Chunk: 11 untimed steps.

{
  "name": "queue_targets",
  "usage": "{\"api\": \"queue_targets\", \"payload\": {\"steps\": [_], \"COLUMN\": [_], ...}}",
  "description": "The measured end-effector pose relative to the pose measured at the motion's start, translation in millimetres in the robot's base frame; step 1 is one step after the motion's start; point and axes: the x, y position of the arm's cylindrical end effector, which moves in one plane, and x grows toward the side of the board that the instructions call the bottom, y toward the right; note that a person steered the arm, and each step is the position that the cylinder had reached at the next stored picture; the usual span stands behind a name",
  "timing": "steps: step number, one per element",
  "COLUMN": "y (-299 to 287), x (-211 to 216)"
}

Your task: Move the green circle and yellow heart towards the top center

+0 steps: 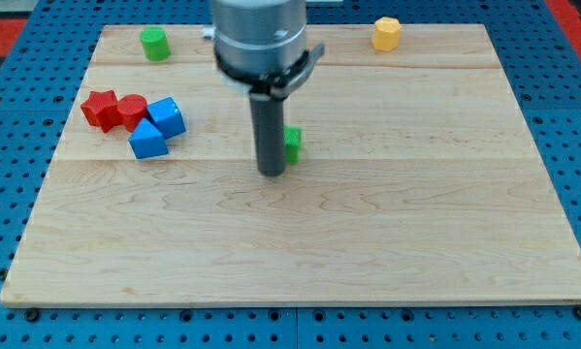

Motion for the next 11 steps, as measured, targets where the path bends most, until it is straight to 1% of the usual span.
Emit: {"api": "queue_targets", "payload": {"steps": [1, 2, 3, 4, 5, 6, 7, 8, 9, 10, 11], "y": [21, 42, 50, 64, 70, -65, -184, -242, -190, -109, -3], "x": [-71, -120, -109, -156, -175, -158, -160, -203, -233, -220, -219]}}
